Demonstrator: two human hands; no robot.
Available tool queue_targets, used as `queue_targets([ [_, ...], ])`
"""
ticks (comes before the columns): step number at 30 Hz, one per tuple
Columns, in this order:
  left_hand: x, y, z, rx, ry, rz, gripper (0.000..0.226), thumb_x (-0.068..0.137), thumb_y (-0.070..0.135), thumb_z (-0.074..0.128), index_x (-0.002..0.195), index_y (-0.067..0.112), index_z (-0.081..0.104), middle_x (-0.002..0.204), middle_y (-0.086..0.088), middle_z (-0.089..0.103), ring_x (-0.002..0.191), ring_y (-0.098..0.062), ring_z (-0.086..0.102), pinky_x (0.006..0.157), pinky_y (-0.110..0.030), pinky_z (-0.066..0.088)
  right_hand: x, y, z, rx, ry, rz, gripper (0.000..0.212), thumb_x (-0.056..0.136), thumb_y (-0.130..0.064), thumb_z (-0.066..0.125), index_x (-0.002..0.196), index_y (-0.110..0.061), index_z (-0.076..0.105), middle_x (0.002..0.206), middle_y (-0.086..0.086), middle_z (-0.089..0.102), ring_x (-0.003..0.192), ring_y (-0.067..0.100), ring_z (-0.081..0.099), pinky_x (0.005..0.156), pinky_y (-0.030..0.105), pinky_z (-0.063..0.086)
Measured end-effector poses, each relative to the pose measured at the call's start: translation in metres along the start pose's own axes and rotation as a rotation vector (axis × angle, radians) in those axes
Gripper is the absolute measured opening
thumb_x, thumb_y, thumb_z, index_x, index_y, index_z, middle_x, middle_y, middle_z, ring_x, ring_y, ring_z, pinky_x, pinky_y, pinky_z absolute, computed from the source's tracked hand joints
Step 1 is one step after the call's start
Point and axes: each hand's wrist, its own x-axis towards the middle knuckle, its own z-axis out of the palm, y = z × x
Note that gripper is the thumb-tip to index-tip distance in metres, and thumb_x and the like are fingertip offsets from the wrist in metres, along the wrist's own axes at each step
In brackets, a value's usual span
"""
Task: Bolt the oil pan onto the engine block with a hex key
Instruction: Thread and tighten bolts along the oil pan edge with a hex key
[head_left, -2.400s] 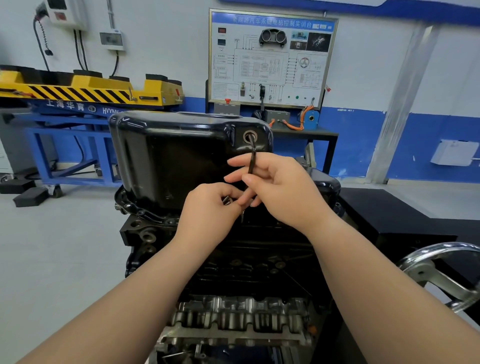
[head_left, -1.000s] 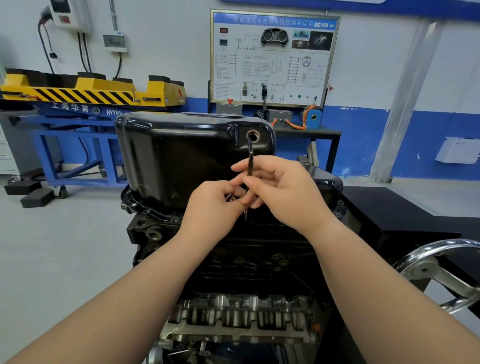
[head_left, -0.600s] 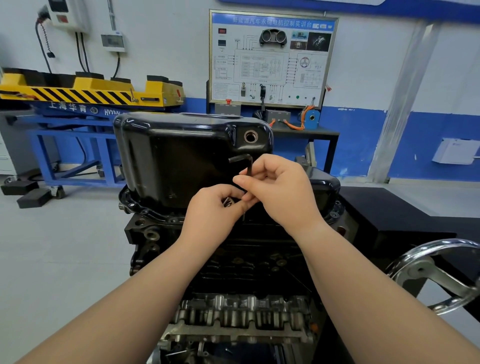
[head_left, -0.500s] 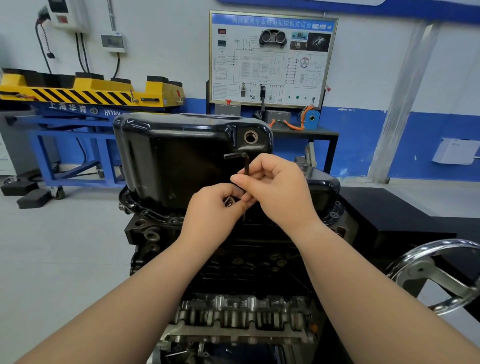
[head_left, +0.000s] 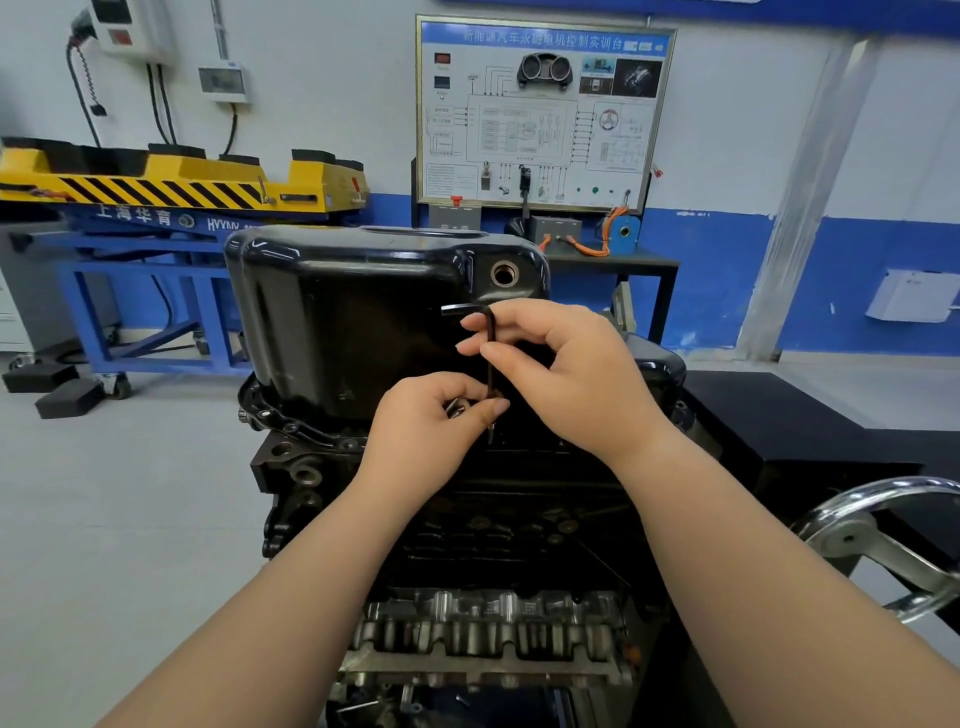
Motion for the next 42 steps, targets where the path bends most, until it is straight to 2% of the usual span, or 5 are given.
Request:
queue_targets([
  [5,-0.001,0.001,0.001,-0.027,0.027,-0.004,0.019,0.078,0.029,0.072,0.070,0.043,0.063,0.062,0.033,0.059,0.061,0.012,0.054,0.055,-0.002,0.038,-0.004,0.007,0.003,0.191,0.037,0.077,0.012,0.088,-0.006,0.062,0.094,-0.014,0.068,0.084,-0.008,0.073,0.087,-0.001,0.067,0.081,0.014,0.048],
  [15,0.000,-0.001,0.004,-0.043,0.063,-0.028,0.011,0.072,0.035,0.076,0.066,0.035,0.067,0.053,0.021,0.055,0.051,0.005,0.049,0.049,-0.005,0.036,-0.005,0.011,0.002,0.202,0.063,0.169,0.021,0.078,-0.017,0.075,0.080,-0.002,0.061,0.075,0.016,0.063,0.056,0.016,0.043,0.056,0.028,0.043],
  [20,0.000,-0.001,0.003,-0.044,0.051,-0.023,0.007,0.076,0.030,0.074,0.070,0.029,0.071,0.056,0.024,0.057,0.055,0.006,0.051,0.052,-0.006,0.037,-0.006,0.010,-0.002,0.128,-0.040,0.161,0.006,0.086,-0.019,0.066,0.091,-0.021,0.068,0.079,-0.012,0.068,0.050,0.015,0.035,0.051,0.026,0.039],
  [28,0.000,-0.001,0.003,-0.052,0.059,-0.034,0.009,0.076,0.030,0.074,0.071,0.034,0.069,0.054,0.022,0.057,0.053,0.006,0.050,0.050,-0.005,0.037,-0.001,0.009,-0.004,0.113,-0.138,0.216,0.015,0.089,-0.007,0.059,0.094,-0.016,0.071,0.086,-0.010,0.072,0.086,-0.003,0.066,0.078,0.014,0.051],
  [42,0.000,-0.001,0.003,-0.055,0.059,-0.020,0.015,0.077,0.029,0.073,0.066,0.037,0.067,0.056,0.024,0.057,0.056,0.007,0.050,0.052,-0.005,0.036,-0.003,0.009,-0.007,0.010,-0.218,0.182,0.019,0.090,-0.012,0.060,0.102,-0.025,0.067,0.095,-0.013,0.071,0.068,-0.019,0.056,0.068,0.005,0.042],
])
